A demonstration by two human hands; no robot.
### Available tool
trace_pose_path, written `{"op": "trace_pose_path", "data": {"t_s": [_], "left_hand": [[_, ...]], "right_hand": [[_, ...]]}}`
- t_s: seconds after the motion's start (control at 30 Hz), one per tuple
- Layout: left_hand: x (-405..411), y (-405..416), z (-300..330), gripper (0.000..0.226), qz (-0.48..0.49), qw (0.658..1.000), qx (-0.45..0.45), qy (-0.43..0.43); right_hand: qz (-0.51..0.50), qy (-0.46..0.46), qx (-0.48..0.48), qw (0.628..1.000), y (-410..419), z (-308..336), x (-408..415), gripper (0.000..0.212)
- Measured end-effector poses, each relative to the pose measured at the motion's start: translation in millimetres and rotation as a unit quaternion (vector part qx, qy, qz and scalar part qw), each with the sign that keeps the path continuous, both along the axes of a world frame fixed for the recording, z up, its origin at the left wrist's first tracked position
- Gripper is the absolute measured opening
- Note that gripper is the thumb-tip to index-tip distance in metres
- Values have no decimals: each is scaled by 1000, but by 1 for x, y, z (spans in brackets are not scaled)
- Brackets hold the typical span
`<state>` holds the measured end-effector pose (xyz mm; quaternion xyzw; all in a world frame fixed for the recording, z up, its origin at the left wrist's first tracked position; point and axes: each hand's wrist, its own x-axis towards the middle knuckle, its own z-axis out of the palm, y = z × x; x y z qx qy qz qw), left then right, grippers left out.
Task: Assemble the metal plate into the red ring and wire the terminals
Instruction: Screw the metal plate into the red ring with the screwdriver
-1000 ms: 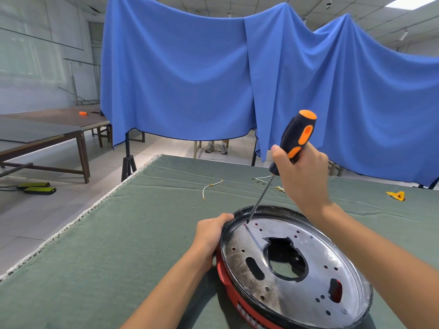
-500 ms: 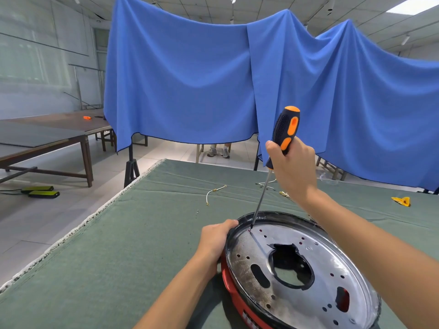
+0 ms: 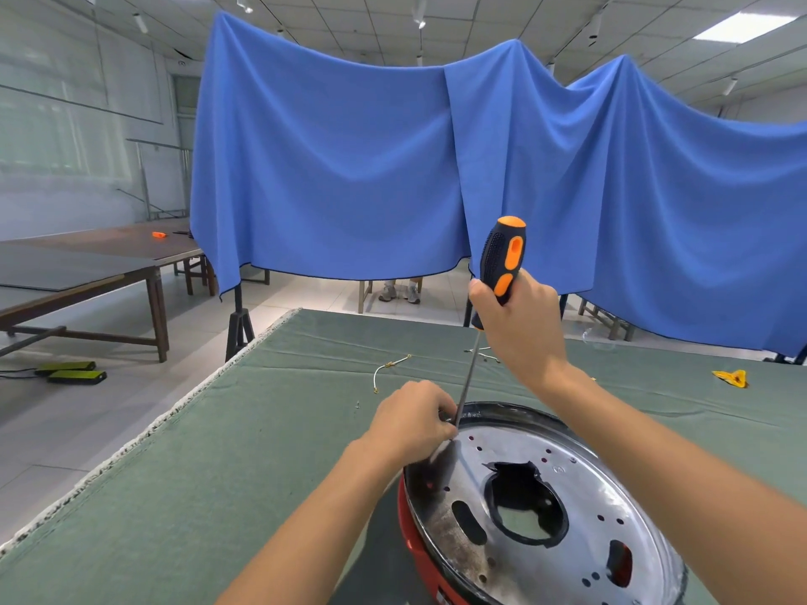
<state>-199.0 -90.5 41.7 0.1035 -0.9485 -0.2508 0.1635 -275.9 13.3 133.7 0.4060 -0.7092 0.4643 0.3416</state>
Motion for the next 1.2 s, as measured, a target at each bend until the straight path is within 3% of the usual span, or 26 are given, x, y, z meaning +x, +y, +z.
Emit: {"op": "trace_pose_path", "data": {"t_s": [0.43,0.57,1.2], "left_hand": [[-9,2,-11,15,33,997,-73,-4],[-10,3,-13,15,35,992,-116,-25],[-9,3,-15,12,29,993,-115,-6]], "right_hand": [[-8,-5,18,1000,-2,2,11,42],[-7,-23,26,999,-2,2,12,33],[3,-48,45,998,3,2,13,35]]}}
